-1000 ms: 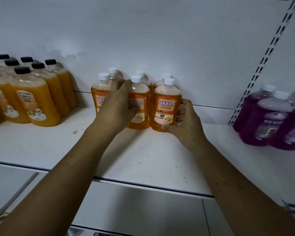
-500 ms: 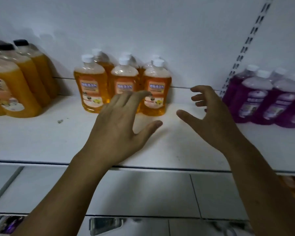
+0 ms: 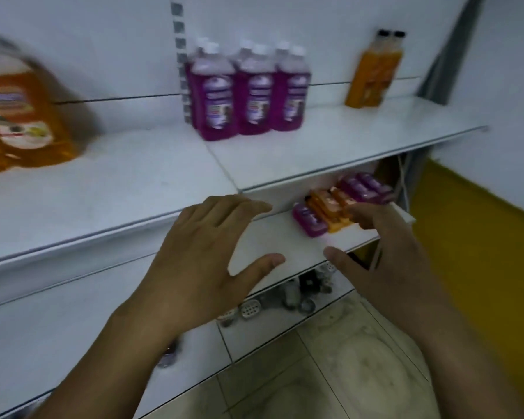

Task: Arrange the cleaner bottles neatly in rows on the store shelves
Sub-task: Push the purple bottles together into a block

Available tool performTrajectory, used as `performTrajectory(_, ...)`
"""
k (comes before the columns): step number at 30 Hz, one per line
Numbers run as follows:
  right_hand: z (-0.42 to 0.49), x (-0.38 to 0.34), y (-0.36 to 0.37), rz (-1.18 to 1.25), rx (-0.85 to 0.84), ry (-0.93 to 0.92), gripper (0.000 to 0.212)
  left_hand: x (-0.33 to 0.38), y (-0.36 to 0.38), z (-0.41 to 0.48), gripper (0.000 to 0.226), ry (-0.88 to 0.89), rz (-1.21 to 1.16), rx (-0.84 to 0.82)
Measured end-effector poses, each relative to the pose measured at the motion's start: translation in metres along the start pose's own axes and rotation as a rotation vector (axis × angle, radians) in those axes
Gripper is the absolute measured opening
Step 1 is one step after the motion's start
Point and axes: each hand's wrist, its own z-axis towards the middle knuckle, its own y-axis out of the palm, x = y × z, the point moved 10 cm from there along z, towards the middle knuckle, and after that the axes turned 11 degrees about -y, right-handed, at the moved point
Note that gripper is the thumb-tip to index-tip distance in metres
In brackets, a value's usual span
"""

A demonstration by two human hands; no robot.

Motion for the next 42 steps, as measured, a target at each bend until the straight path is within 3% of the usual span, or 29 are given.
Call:
performTrajectory(9, -0.061, 0.154, -0.075, 0.079, -0.029, 0.053, 0.059, 0.103, 0.14, 0.018, 0.057, -0.125, 0.005, -0.121)
performTrajectory(16, -0.053, 0.26, -0.087, 0.151, -0.048, 0.142, 0.056, 0.138, 0.224, 0.056, 0.059, -0.197, 0.009, -0.202)
performTrajectory(22, -0.01, 0.349, -0.071, 0.217, -0.063, 0.216, 0.056, 0.13, 0.312, 0.122, 0.064, -0.24, -0.033, -0.286)
performTrajectory(26, 0.024, 0.409, -0.059, 0.251, -0.075, 0.292, 0.059, 0.12, 0.382, 0.179, 0.053, -0.318, -0.208, -0.388)
performTrajectory(34, 0.061, 0.53, -0.029, 0.34, -0.053, 0.498, 0.043, 0.084, 0.503, 0.267, 0.043, -0.487, -0.326, -0.596)
performTrajectory(36, 0.072, 0.56, -0.016, 0.371, -0.068, 0.508, 0.044, 0.073, 0.527, 0.282, 0.047, -0.533, -0.33, -0.584)
performTrajectory(40, 0.112, 0.612, 0.012, 0.431, -0.12, 0.536, 0.043, 0.071, 0.56, 0.314, 0.033, -0.64, -0.382, -0.523)
performTrajectory(42, 0.138, 0.633, 0.026, 0.439, -0.134, 0.516, 0.037, 0.068, 0.58, 0.33, 0.046, -0.683, -0.407, -0.52)
